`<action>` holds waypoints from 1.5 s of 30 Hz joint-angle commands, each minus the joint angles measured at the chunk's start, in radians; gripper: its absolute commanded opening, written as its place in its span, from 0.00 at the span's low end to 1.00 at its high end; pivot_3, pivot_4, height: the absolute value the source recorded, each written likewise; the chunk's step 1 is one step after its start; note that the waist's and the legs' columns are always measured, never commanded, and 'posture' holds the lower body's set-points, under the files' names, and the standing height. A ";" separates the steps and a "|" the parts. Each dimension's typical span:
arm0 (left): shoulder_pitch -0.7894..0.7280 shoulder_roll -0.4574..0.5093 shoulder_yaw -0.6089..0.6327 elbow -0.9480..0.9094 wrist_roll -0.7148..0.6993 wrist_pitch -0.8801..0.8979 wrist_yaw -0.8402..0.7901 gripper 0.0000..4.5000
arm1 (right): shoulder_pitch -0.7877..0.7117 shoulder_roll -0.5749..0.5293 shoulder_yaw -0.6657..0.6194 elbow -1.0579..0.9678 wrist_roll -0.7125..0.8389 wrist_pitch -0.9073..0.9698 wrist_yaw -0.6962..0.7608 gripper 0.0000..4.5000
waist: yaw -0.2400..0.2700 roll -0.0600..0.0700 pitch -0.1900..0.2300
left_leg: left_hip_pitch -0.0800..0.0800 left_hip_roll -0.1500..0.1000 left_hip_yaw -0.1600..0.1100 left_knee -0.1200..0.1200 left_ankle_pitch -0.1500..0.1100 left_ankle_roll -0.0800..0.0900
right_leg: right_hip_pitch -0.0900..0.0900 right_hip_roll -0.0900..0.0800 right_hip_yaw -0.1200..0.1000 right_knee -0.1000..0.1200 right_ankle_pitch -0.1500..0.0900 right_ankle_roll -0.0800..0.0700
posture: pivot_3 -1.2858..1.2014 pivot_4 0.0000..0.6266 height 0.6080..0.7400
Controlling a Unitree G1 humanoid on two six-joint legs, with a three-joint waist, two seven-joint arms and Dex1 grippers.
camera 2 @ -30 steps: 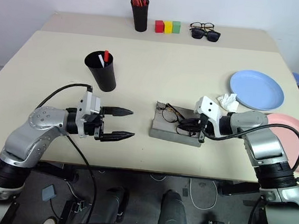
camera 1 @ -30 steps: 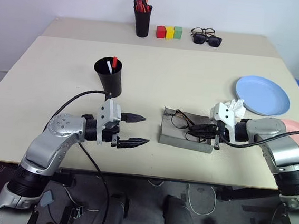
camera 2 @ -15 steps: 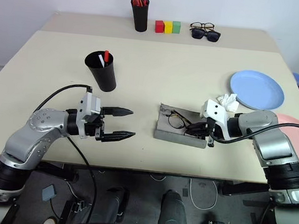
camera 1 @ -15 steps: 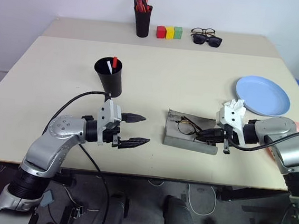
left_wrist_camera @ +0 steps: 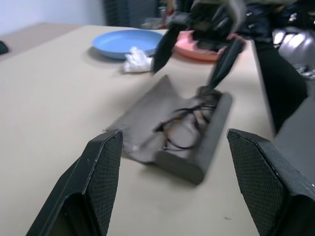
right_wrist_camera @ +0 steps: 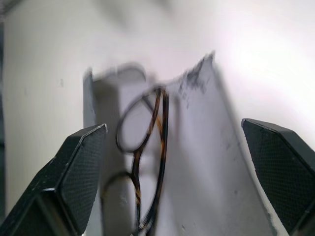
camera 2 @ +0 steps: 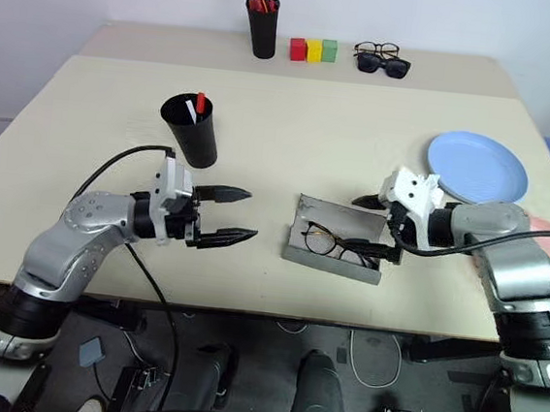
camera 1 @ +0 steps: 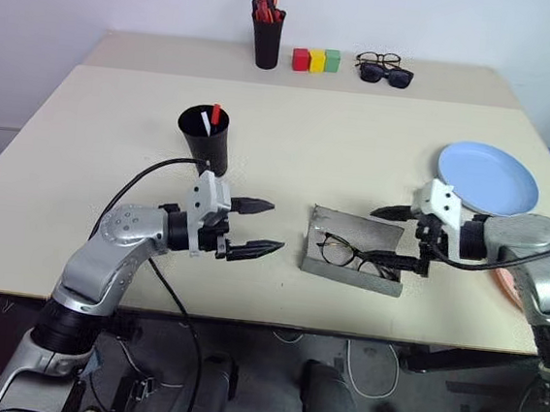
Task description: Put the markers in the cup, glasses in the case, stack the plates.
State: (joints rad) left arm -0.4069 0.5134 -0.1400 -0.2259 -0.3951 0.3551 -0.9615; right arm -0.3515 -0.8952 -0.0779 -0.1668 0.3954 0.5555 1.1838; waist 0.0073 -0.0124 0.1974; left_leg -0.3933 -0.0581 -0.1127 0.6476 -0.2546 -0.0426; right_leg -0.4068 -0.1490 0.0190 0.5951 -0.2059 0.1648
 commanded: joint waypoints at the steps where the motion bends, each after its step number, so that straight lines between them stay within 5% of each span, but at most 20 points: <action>1: -0.091 -0.060 -0.049 0.108 0.106 -0.056 0.073 0.77 | 0.111 -0.032 -0.184 -0.174 0.081 0.089 -0.069 0.99 | 0.007 0.000 0.000 | 0.000 0.000 0.000 0.000 0.000 0.000 | 0.000 0.000 0.000 0.000 0.000 0.000 | 0.52 0.24 0.99; 2: -0.114 -0.079 -0.058 0.139 0.120 -0.059 0.084 0.77 | 0.147 -0.035 -0.221 -0.208 0.092 0.111 -0.088 0.99 | 0.013 0.000 0.000 | 0.000 0.000 0.000 0.000 0.000 0.000 | 0.000 0.000 0.000 0.000 0.000 0.000 | 0.52 0.24 0.99; 5: -0.199 -0.147 -0.091 0.251 0.153 -0.062 0.093 0.56 | 0.347 -0.024 -0.376 -0.350 0.104 0.156 -0.123 1.00 | 0.022 -0.001 0.000 | -0.001 -0.001 0.000 0.001 0.000 0.000 | 0.000 0.000 0.000 -0.001 0.000 0.000 | 0.52 0.24 0.99; 10: -0.348 -0.251 -0.135 0.456 0.225 -0.120 0.106 0.01 | 0.703 0.123 -0.568 -0.504 0.027 -0.019 -0.158 1.00 | 0.031 -0.002 0.000 | -0.002 0.000 -0.001 0.000 0.000 0.000 | 0.000 0.000 -0.002 -0.001 -0.001 0.002 | 0.52 0.24 0.99; 13: -0.448 -0.303 -0.141 0.609 0.266 -0.176 0.112 0.01 | 0.858 0.216 -0.615 -0.510 -0.049 -0.227 -0.150 1.00 | 0.027 -0.003 0.001 | -0.001 -0.001 0.002 0.002 0.000 0.000 | 0.001 -0.001 0.000 -0.002 -0.003 0.006 | 0.52 0.24 0.99; 27: -0.900 -0.415 -0.219 1.393 0.507 -0.574 0.006 0.01 | 1.176 0.485 -0.654 -0.551 -0.042 -0.474 -0.259 1.00 | 0.006 -0.005 0.002 | -0.002 0.000 0.002 0.000 -0.001 0.001 | 0.001 -0.001 -0.002 -0.005 -0.004 0.006 | 0.52 0.24 0.99; 45: -0.938 -0.458 -0.233 1.534 0.681 -0.750 -0.142 0.01 | 1.179 0.474 -0.599 -0.574 -0.011 -0.497 -0.346 1.00 | 0.007 -0.005 0.001 | -0.007 0.000 0.001 0.000 -0.002 0.002 | -0.001 -0.001 -0.003 -0.008 -0.004 0.007 | 0.52 0.24 0.99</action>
State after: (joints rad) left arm -1.3282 0.0552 -0.3858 1.3186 0.2861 -0.3795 -1.0682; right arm 0.8240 -0.4122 -0.6716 -0.7123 0.3682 0.0725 0.8468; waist 0.0144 -0.0170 0.1987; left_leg -0.4005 -0.0581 -0.1118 0.6476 -0.2565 -0.0404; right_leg -0.4080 -0.1500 0.0162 0.5868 -0.2100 0.1720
